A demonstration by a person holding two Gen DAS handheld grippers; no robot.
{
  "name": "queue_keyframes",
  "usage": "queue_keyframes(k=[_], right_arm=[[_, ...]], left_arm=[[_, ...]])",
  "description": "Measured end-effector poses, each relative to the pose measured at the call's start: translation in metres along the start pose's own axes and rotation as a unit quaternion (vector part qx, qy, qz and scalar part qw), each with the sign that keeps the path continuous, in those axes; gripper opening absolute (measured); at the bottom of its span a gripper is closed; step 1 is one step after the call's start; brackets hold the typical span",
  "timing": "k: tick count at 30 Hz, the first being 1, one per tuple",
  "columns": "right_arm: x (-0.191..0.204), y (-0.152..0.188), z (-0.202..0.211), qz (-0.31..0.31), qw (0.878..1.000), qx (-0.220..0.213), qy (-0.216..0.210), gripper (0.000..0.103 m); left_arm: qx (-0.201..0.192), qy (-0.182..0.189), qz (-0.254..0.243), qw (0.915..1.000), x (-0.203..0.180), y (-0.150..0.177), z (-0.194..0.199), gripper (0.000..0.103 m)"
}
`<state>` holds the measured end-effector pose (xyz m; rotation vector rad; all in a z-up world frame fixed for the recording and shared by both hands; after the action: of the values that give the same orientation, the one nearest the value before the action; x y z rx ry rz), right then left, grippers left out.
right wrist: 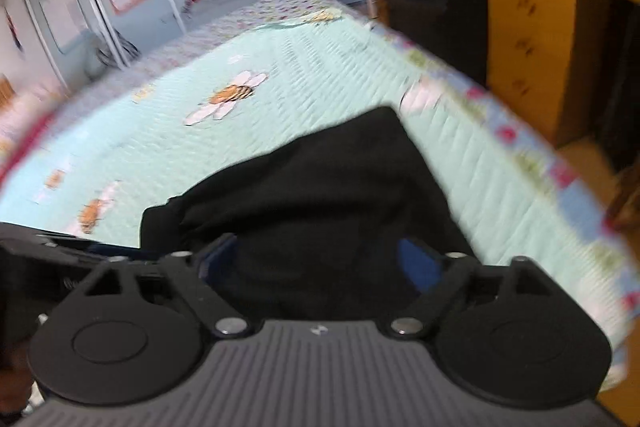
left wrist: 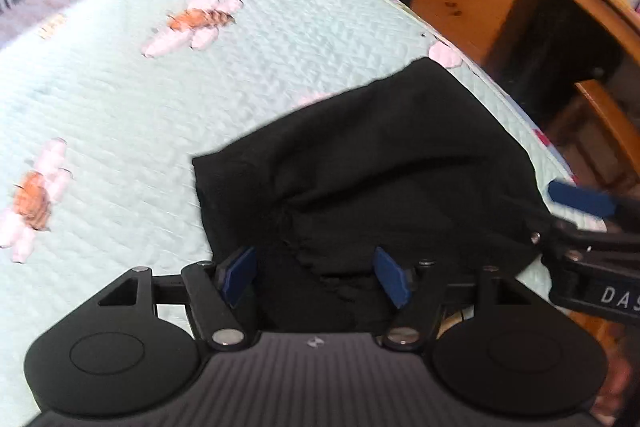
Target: Fold clothes
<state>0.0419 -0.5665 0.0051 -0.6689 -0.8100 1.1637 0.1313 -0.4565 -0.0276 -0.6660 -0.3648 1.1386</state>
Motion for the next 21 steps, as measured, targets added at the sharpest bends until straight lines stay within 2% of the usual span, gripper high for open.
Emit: queue_keyframes(k=[2, 5, 11, 14, 21], right_arm=[[0.009, -0.008, -0.002, 0.018, 0.999, 0.026, 0.022, 0.091], [0.014, -0.013, -0.012, 0.035, 0.995, 0.080, 0.057, 0.091], [0.023, -0.011, -0.017, 0.054, 0.989, 0.127, 0.060, 0.091], [0.028, -0.011, -0.015, 0.062, 0.986, 0.144, 0.061, 0.091], [0.026, -0.018, -0.016, 0.033, 0.982, 0.183, 0.032, 0.091]], left_arm=[[0.015, -0.031, 0.007, 0.9994, 0.003, -0.002, 0.004, 0.073], [0.039, -0.046, 0.013, 0.9981, 0.012, -0.001, 0.003, 0.073], [0.097, -0.066, 0.041, 0.9922, 0.024, 0.009, 0.010, 0.073], [0.108, -0.063, 0.041, 0.9913, 0.025, 0.012, 0.016, 0.073], [0.138, -0.037, 0.051, 0.9884, 0.021, 0.006, 0.015, 0.073]])
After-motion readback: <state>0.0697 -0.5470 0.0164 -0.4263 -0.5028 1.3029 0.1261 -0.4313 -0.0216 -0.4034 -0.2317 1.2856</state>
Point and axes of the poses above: each gripper's, at about its wrist camera, not at the fingertips, and z roughly against the way its jaws point, x to its left, y to its underside, the point moved 7 cm from there along -z, roughly the way its jaws point, and after that the axes turned 9 degrees about -x, right-handed, at the moved point
